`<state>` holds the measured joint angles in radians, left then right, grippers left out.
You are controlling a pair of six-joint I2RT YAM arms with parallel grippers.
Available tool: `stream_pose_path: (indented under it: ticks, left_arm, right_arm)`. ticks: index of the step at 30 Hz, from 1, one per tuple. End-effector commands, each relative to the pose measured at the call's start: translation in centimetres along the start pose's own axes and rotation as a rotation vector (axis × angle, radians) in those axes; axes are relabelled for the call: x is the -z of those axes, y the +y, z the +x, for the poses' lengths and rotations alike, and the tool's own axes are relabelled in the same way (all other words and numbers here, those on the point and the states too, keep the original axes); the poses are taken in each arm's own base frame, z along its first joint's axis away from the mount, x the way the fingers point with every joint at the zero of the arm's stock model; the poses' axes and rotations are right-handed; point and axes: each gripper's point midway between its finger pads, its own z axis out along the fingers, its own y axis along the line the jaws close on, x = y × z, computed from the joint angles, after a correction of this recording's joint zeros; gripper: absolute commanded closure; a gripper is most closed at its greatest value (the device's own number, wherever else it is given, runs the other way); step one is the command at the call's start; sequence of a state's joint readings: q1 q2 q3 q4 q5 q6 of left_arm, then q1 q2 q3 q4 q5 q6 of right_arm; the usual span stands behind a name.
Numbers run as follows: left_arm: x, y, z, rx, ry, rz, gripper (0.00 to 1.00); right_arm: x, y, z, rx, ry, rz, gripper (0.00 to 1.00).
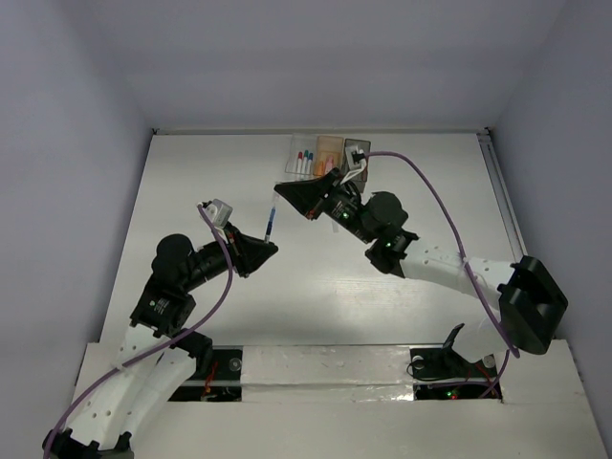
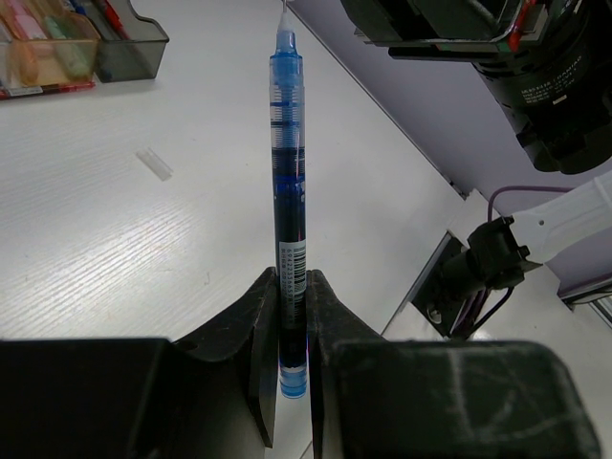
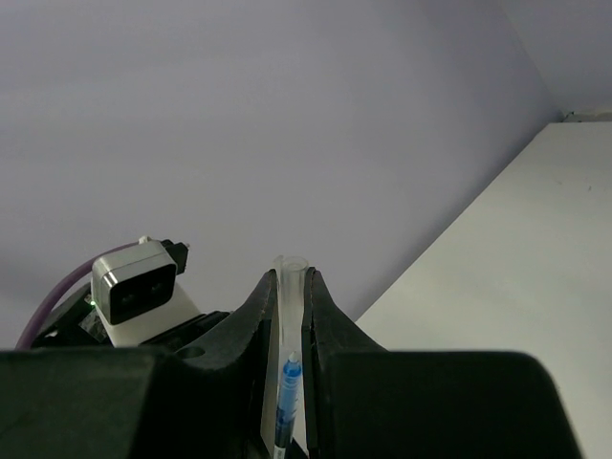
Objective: Sort the stationery into containers
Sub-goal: Close the pen cap on the pen.
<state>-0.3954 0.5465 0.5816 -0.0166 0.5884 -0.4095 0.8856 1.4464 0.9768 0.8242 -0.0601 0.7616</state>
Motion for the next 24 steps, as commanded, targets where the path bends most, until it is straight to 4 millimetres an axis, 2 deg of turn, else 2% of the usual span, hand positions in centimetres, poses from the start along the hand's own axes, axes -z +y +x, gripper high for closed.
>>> stream_pose_path:
  ticks: [1, 13, 24]
  left_arm:
    - [0.0, -0.1, -0.9, -0.019, -0.041, 0.007, 1.00]
    - [0.1, 0.1, -1.2, -0.019, -0.056, -0.010, 1.00]
    - [0.3, 0.0, -1.4, -0.023, -0.070, -0.011, 1.00]
  right_arm:
    - [0.1, 2.1, -1.1, -0.009, -0.050, -0.065, 1.00]
    - [0.3, 2.1, 0.4, -0.027, -0.018, -0.071, 1.00]
    - [0.2, 2.2, 2.6, -0.059, 0.034, -0.079, 1.00]
